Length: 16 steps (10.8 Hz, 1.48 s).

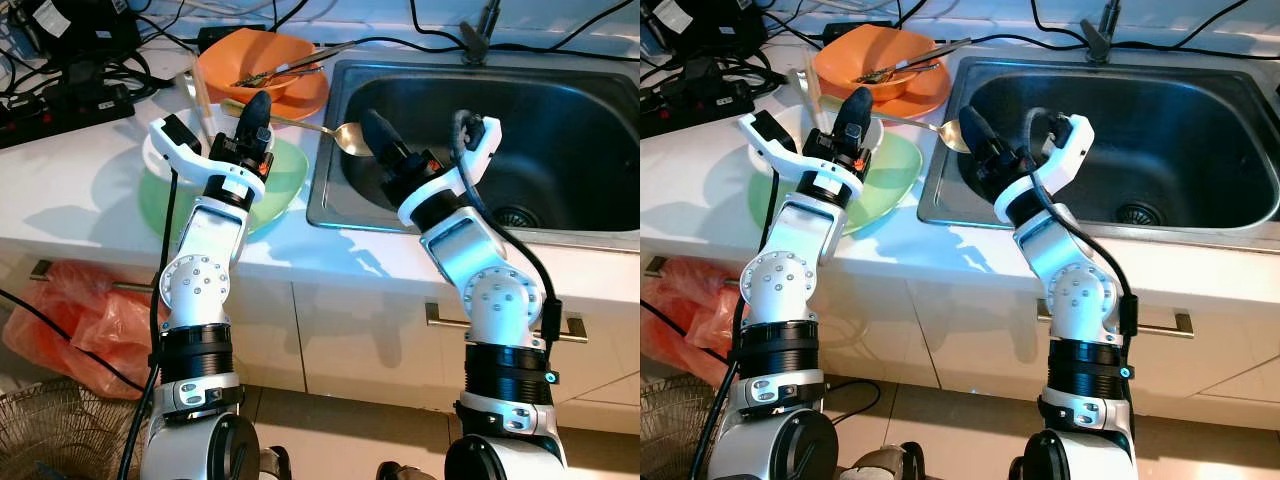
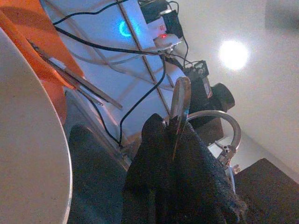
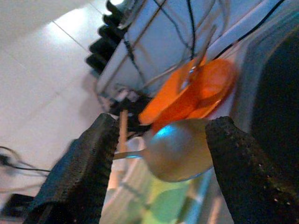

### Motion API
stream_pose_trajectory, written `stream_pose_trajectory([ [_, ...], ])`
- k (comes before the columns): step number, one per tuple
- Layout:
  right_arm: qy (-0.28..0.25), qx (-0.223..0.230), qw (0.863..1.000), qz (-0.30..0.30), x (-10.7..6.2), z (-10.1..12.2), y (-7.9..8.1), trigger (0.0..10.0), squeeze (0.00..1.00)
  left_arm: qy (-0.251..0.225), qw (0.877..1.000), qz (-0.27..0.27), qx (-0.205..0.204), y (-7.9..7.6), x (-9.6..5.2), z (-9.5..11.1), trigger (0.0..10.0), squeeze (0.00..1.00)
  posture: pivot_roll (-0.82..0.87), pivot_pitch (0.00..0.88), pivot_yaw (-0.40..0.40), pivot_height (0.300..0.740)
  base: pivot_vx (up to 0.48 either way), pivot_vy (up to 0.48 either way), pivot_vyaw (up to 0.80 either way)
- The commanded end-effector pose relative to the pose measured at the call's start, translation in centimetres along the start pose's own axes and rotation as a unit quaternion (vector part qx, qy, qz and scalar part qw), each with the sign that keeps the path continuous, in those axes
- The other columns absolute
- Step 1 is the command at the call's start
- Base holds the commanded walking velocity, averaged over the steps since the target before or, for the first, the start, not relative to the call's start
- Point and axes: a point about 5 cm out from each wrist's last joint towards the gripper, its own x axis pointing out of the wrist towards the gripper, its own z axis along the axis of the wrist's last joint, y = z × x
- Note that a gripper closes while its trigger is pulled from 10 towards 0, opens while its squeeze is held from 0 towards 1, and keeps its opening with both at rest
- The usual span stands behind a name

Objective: Kitchen organization

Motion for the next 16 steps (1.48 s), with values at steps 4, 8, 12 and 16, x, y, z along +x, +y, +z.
stream_pose_trajectory([
  [4,-0.018,-0.055,0.997,-0.057,-0.3,0.2,-1.8,10.0,1.00,0.009,0.999,0.012,-0.051,0.1,-0.4,-2.5,0.0,0.00,0.06,0.169,0.053,0.740,0.000,0.000,0.00],
  [8,-0.049,-0.082,0.989,-0.109,-0.7,1.1,-3.4,10.0,1.00,-0.018,0.999,-0.039,-0.004,-2.7,0.5,-0.1,0.0,0.00,0.06,0.173,0.046,0.740,0.000,0.000,0.00],
  [12,-0.042,-0.087,0.987,-0.131,-0.9,1.2,-4.2,10.0,1.00,-0.020,0.999,-0.042,0.013,-3.2,0.1,0.5,0.0,0.00,0.07,0.173,0.041,0.740,0.000,0.000,0.00],
  [16,0.005,0.030,0.997,-0.064,-0.9,-0.6,-3.1,10.0,1.00,0.019,0.999,-0.047,-0.008,-3.3,-0.5,-1.9,0.0,0.00,0.07,0.171,0.042,0.740,0.000,0.000,0.00],
])
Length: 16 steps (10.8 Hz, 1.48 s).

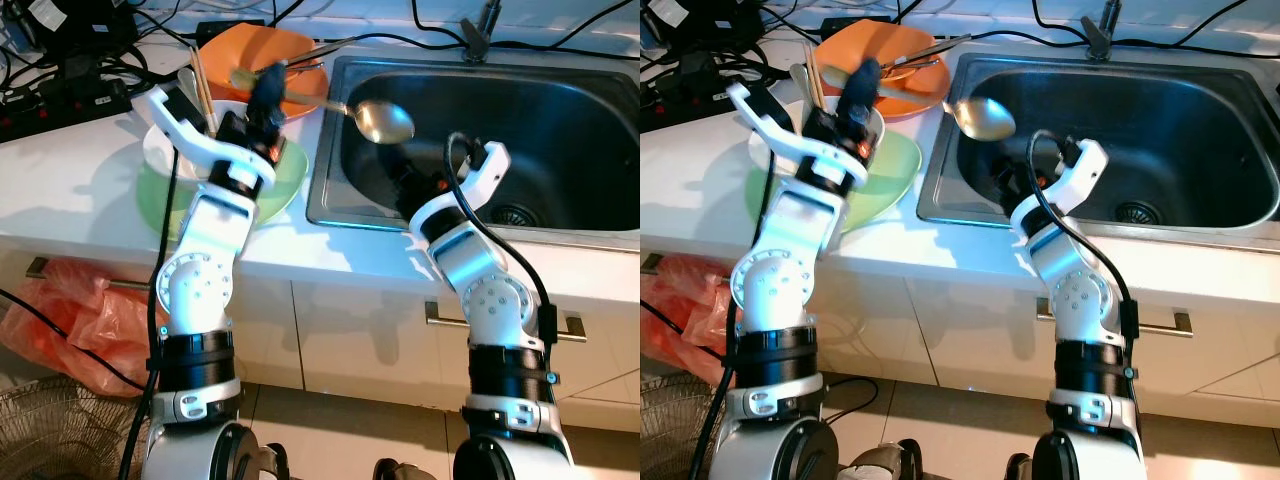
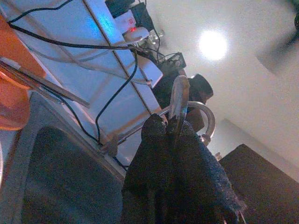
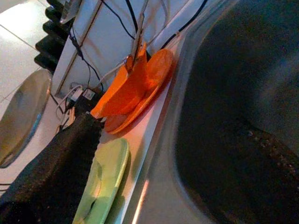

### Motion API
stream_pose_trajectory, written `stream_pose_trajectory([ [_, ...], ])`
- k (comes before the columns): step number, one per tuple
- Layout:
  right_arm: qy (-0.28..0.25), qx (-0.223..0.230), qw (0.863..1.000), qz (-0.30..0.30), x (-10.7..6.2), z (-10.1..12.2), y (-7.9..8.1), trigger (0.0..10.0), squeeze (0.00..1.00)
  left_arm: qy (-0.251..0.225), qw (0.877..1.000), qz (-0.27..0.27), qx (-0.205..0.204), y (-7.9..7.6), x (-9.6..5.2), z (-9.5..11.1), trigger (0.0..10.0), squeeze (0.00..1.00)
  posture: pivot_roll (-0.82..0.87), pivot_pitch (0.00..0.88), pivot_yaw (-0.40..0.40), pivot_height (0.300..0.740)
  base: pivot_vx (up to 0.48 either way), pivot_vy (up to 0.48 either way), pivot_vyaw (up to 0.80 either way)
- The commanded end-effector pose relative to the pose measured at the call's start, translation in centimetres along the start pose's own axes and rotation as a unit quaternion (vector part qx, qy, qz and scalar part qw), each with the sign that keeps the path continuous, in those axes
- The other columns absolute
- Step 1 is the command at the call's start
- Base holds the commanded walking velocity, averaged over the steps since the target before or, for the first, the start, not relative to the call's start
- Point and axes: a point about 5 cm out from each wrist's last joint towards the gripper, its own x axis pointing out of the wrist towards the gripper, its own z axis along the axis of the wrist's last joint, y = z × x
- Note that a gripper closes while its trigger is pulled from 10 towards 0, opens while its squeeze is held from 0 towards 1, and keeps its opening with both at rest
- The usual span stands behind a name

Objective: Kitchen organization

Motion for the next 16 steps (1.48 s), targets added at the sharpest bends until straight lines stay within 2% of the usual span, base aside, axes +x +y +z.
stream_pose_trajectory([
  [1,-0.035,-0.021,0.999,-0.012,-0.4,1.2,-0.1,10.0,0.69,-0.006,1.000,0.021,-0.018,0.6,-0.3,-1.0,0.0,0.00,0.07,0.171,0.043,0.740,0.000,0.000,0.00],
  [2,-0.056,-0.044,0.997,-0.034,-0.8,1.9,-0.7,10.0,0.00,-0.020,0.999,0.030,-0.006,1.0,-0.2,-0.1,0.0,0.00,0.07,0.171,0.043,0.740,0.000,0.000,0.00],
  [3,-0.059,-0.057,0.996,-0.039,-1.2,2.1,-0.9,10.0,0.00,-0.033,0.998,0.042,0.014,1.6,-0.1,0.8,0.0,0.00,0.06,0.171,0.044,0.740,0.000,0.000,0.00],
  [4,-0.057,-0.058,0.996,-0.030,-1.5,2.2,-0.6,10.0,0.00,-0.036,0.998,0.048,0.017,1.9,-0.2,1.0,0.0,0.00,0.06,0.171,0.045,0.740,0.000,0.000,0.00],
  [5,-0.045,-0.040,0.998,0.005,-1.9,2.0,0.3,10.0,0.00,-0.035,0.998,0.055,0.018,2.4,-0.3,1.1,0.0,0.00,0.06,0.172,0.047,0.740,0.000,0.000,0.00],
  [7,-0.015,0.033,0.997,0.072,-2.1,0.6,2.3,10.0,0.00,-0.024,0.998,0.057,-0.002,2.5,-0.2,0.0,0.0,0.00,0.06,0.170,0.050,0.740,0.000,0.000,0.00],
  [9,0.011,0.059,0.991,0.119,-2.0,-0.6,4.0,10.0,0.00,-0.015,0.998,0.059,-0.014,2.6,-0.2,-1.0,0.0,0.00,0.06,0.168,0.050,0.740,0.000,0.000,0.00],
  [13,0.027,0.082,0.988,0.124,-1.3,-1.4,4.4,10.0,0.00,-0.002,0.998,0.041,-0.052,1.6,0.2,-2.3,0.0,0.00,0.06,0.168,0.054,0.740,0.000,0.000,0.00],
  [16,0.028,0.086,0.988,0.123,-1.0,-1.7,4.4,10.0,0.00,0.001,0.998,0.034,-0.061,1.1,0.1,-2.4,0.0,0.00,0.07,0.169,0.054,0.740,0.000,0.000,0.00],
])
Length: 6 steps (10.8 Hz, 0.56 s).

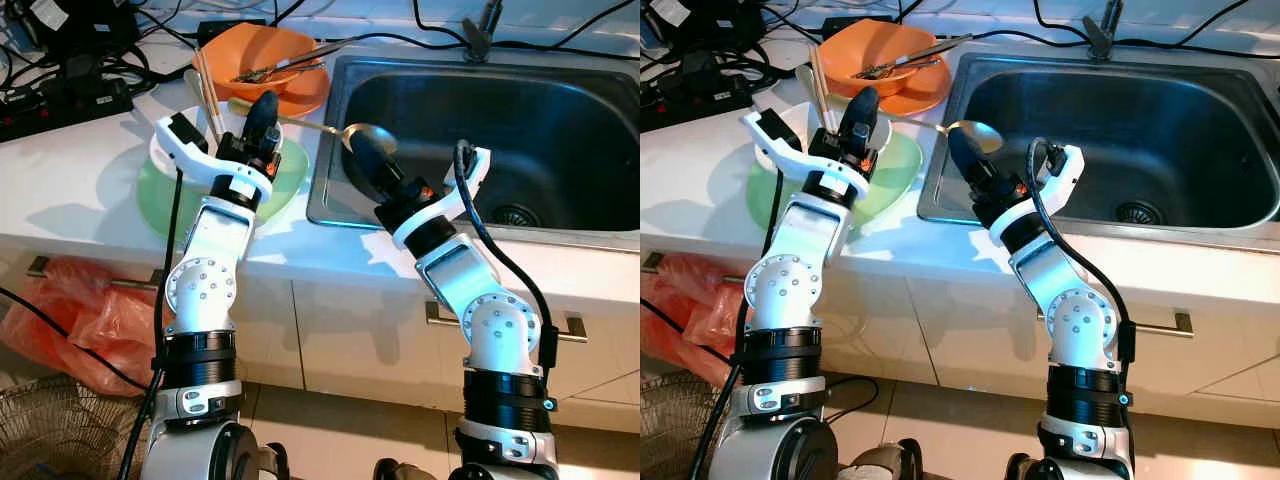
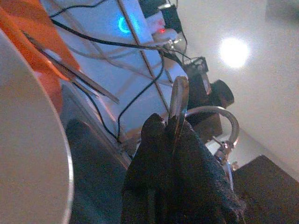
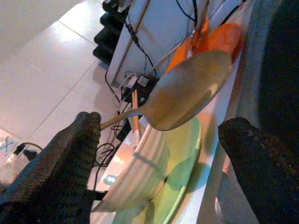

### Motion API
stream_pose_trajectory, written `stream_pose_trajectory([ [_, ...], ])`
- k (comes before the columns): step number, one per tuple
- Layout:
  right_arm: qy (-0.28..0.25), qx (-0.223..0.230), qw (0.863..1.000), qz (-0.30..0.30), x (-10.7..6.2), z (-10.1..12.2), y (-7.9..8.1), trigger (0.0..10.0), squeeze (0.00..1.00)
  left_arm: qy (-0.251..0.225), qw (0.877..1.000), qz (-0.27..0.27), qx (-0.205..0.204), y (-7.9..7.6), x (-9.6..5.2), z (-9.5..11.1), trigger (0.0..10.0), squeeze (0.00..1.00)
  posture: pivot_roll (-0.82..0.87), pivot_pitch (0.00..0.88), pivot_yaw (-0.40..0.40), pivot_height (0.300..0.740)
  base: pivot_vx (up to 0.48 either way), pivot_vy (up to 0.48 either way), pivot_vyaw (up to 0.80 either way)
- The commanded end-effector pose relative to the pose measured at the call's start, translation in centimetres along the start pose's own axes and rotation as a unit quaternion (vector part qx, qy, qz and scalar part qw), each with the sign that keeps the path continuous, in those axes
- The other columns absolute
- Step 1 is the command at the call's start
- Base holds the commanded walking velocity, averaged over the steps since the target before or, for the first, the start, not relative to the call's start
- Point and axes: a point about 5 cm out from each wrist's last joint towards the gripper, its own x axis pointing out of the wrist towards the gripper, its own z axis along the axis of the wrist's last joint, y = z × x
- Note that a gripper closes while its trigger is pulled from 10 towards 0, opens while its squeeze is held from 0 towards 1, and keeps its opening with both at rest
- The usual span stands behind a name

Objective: Kitchen organization

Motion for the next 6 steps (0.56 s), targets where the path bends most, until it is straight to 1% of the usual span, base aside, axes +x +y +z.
stream_pose_trajectory([
  [1,-0.004,0.007,1.000,0.018,0.7,-0.2,0.8,10.0,0.00,0.006,0.999,-0.014,-0.032,-1.2,0.1,-1.5,0.0,0.00,0.07,0.170,0.053,0.740,0.000,0.000,0.00],
  [2,-0.011,0.007,1.000,0.015,0.9,0.1,0.6,10.0,0.00,0.004,1.000,-0.015,-0.021,-1.2,0.0,-1.0,0.0,0.00,0.08,0.171,0.053,0.740,0.000,0.000,0.00],
  [3,-0.018,0.002,1.000,0.016,1.2,0.3,0.6,10.0,0.00,0.006,1.000,-0.019,0.005,-1.2,-0.2,-0.5,0.0,0.00,0.09,0.169,0.054,0.740,0.000,0.000,0.00],
  [4,-0.025,-0.002,0.999,0.020,1.5,0.6,0.7,10.0,0.00,0.004,0.999,-0.029,0.029,-1.7,-0.3,0.3,0.0,0.00,0.09,0.167,0.055,0.740,0.000,0.000,0.00],
  [5,-0.031,-0.002,0.999,0.021,1.7,0.9,0.6,10.0,0.00,-0.005,0.998,-0.043,0.038,-2.6,-0.2,1.2,0.0,0.00,0.10,0.167,0.054,0.740,0.000,0.000,0.00],
  [6,-0.034,-0.002,0.999,0.021,1.9,0.9,0.6,10.0,0.00,-0.005,0.998,-0.049,0.035,-3.1,-0.1,1.3,0.0,0.00,0.10,0.165,0.054,0.740,0.000,0.000,0.00],
])
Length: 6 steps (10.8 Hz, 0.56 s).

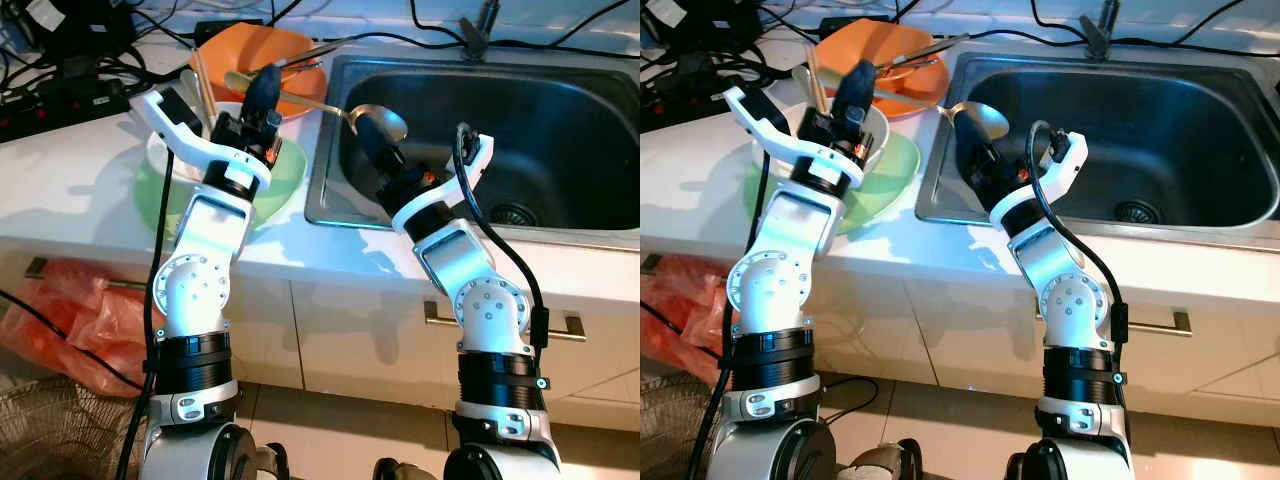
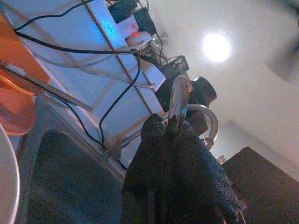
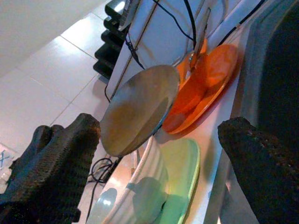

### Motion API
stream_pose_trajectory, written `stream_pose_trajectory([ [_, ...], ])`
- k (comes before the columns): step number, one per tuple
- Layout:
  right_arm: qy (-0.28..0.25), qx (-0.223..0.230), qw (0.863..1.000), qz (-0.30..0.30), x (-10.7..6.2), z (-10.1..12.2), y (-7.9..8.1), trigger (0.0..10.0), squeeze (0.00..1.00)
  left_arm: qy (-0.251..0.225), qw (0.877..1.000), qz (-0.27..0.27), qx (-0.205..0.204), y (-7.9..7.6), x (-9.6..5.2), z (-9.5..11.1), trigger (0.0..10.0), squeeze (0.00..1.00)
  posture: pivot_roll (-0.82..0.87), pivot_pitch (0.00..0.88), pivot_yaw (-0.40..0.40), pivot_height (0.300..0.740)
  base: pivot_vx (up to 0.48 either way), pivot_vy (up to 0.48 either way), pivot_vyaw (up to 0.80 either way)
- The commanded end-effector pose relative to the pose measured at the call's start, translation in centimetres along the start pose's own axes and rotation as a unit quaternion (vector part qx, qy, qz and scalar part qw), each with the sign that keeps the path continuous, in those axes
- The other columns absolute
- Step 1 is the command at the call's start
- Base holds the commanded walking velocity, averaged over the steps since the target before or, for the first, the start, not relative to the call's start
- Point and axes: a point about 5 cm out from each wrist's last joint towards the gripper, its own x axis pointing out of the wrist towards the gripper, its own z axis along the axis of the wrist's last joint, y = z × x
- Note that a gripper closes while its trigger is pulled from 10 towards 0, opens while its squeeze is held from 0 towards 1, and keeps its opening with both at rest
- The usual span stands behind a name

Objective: Kitchen organization

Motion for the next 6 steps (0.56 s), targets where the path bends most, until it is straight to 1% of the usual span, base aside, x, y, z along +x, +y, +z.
stream_pose_trajectory([
  [1,-0.010,0.007,1.000,0.016,0.7,0.1,0.7,10.0,0.00,0.004,1.000,-0.014,0.000,-0.8,0.1,-0.2,0.0,0.00,0.10,0.164,0.056,0.740,0.000,0.000,0.00],
  [2,-0.018,0.008,1.000,0.017,0.9,0.2,0.8,10.0,0.00,0.012,1.000,-0.004,-0.012,-0.3,-0.3,-0.8,0.0,0.00,0.10,0.163,0.058,0.740,0.000,0.000,0.00],
  [3,-0.020,0.009,1.000,0.017,1.0,0.3,0.8,4.7,0.00,0.015,1.000,-0.001,-0.015,-0.2,-0.4,-1.0,0.0,0.00,0.10,0.164,0.058,0.740,0.000,0.000,0.00],
  [4,-0.025,0.009,0.999,0.018,1.1,0.4,0.8,0.0,0.00,0.017,1.000,0.006,-0.024,0.0,-0.6,-1.2,0.0,0.00,0.10,0.166,0.056,0.740,0.000,0.000,0.00],
  [6,-0.032,0.010,0.999,0.018,1.3,0.7,0.8,0.0,0.00,0.018,0.999,0.017,-0.026,0.5,-1.0,-1.3,0.0,0.00,0.10,0.168,0.056,0.740,0.000,0.000,0.00],
])
